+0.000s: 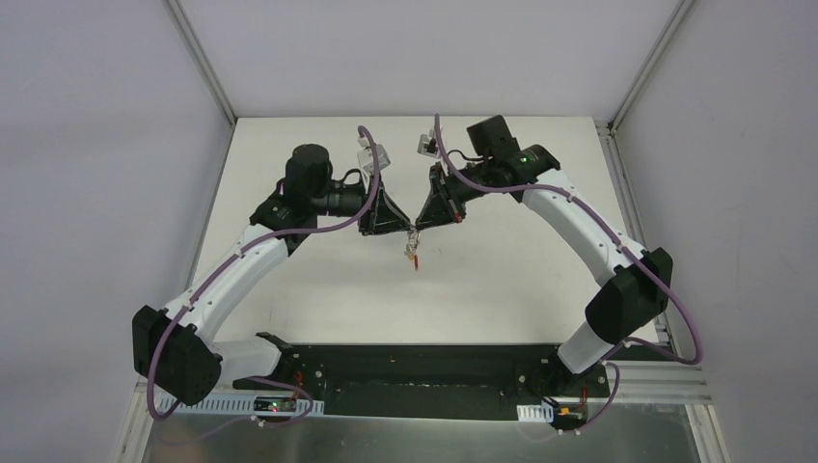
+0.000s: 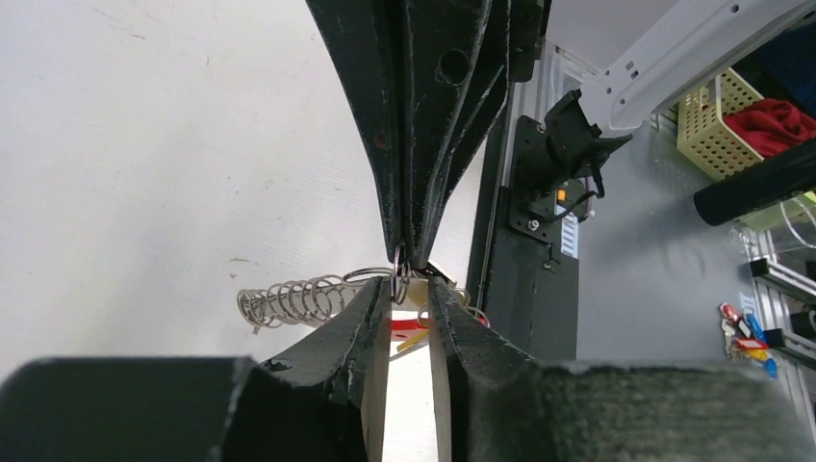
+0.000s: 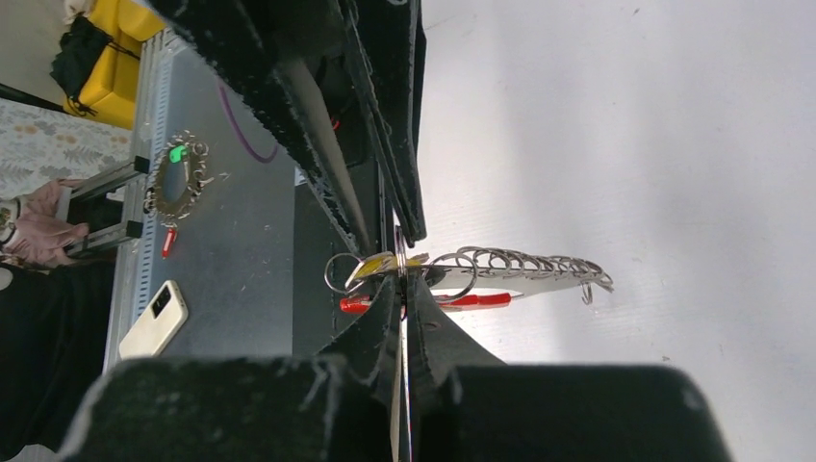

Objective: Put the keys on the keyring

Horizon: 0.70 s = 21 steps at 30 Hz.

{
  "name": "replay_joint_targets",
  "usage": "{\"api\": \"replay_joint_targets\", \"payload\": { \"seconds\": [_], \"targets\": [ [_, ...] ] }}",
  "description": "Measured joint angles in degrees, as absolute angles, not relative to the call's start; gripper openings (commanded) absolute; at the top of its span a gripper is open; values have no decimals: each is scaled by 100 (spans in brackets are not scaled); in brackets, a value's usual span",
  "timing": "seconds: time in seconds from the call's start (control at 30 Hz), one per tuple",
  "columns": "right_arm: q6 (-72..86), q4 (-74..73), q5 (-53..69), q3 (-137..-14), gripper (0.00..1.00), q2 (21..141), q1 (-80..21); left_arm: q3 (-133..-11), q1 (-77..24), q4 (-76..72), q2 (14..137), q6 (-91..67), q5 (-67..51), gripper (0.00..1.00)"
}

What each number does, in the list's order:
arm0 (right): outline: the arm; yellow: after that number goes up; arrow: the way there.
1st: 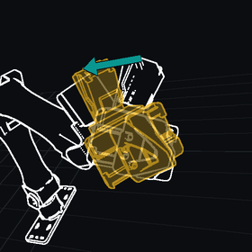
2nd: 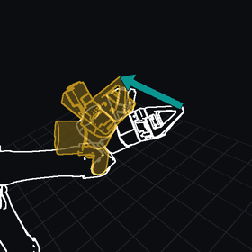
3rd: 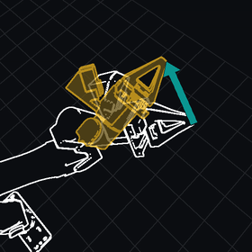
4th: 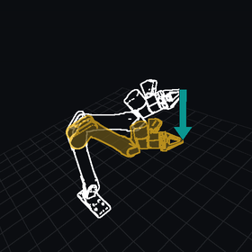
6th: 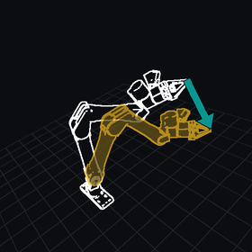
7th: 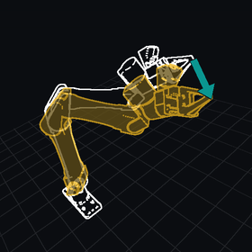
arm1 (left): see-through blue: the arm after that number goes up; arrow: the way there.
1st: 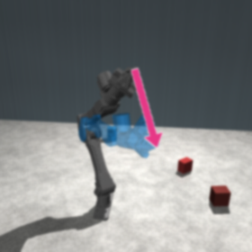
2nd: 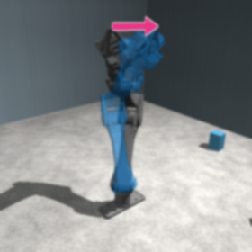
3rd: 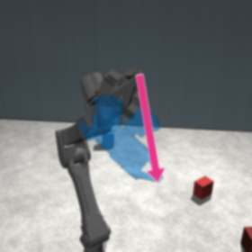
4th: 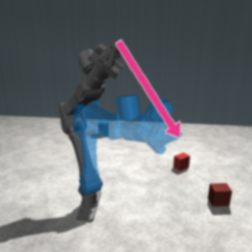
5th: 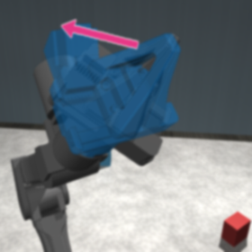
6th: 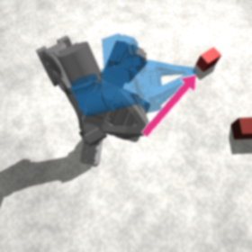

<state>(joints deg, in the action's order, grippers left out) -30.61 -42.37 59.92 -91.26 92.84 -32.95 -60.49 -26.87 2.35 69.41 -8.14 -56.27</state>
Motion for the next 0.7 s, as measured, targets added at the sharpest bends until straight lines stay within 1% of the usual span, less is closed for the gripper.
{"api": "replay_joint_targets", "payload": {
  "seconds": [0.07, 0.17, 0.27, 0.33, 0.53, 0.7],
  "targets": [
    [-3050, -4239, 5802, -9126, 0, 9284, -3341, -6058, -2655, 307, 6941, -626, -5612, 33],
    [-3046, -4265, 5551, -9126, 0, 9284, -3400, -6215, -2652, 672, 7006, -257, -5557, 39],
    [-3024, -4287, 5415, -9131, 0, 9297, -3459, -6440, -2652, 943, 7118, 108, -5492, 43],
    [-3006, -4294, 5384, -9139, 0, 9321, -3476, -6490, -2652, 1063, 7135, 303, -5481, 43],
    [-2965, -4296, 5376, -9139, 0, 9404, -3474, -6499, -2655, 1247, 7227, 609, -5476, 38],
    [-2919, -4296, 5376, -9139, 0, 9439, -3474, -6499, -2659, 1249, 7310, 676, -5478, 29]
  ]
}}
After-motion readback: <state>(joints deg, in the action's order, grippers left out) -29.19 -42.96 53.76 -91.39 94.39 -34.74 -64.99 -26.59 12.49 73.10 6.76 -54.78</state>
